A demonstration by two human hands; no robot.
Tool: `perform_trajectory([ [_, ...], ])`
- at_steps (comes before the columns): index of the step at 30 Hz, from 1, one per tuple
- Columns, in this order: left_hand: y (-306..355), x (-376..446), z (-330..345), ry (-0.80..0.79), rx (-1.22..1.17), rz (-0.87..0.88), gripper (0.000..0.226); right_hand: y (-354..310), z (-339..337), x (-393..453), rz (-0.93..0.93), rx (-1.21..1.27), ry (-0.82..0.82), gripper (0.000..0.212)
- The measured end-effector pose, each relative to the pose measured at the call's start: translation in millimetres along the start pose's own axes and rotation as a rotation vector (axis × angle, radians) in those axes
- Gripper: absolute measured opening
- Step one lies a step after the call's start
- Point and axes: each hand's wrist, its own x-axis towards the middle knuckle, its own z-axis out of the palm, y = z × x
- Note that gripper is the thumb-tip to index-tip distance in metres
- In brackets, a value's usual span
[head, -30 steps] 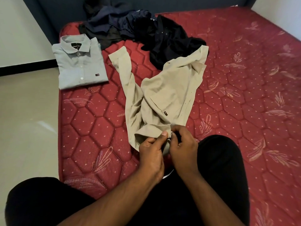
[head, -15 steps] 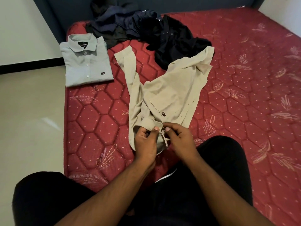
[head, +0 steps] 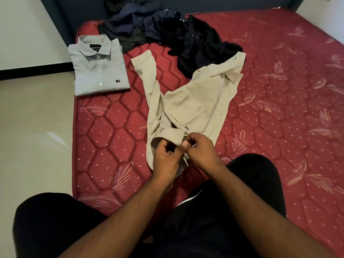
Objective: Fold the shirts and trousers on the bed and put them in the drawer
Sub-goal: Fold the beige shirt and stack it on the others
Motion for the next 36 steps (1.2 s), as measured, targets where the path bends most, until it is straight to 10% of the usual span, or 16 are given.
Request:
perform_trajectory([
  [6, 2.6, 12.0, -9.9, -0.069, -0.011, 0.032, 0.01, -12.3, -19.0, 9.0, 0.468, 0.762, -0.447, 0.025],
  [9, 7.5, 17.8, -16.4, -0.162, -0.038, 0.023, 0.013, -20.0, -25.2, 10.9, 0.438, 0.66, -0.499, 0.025],
  [16, 33.9, 35.0, -10.8, -0.03, -0.118, 0.066, 0.015, -2.5, 7.7, 11.1, -0.122, 0.405, -0.058, 0.015],
  [24, 105.1, 37.3, 10.4, -0.043, -0.232, 0.176, 0.018, 32.0, 25.9, 54.5, 0.025, 0.474, 0.017, 0.052],
  [30, 177.5, 12.6, 0.8, -0.128, -0.275, 0.279, 0.015, -15.9, -22.7, 100.6, -0.09, 0.609, 0.561, 0.097],
  [36, 231.2, -14.0, -61.2, 0.02, -0.142, 0.432, 0.011, -71.3, -101.2, 104.7, -0.516, 0.152, 0.327, 0.012],
])
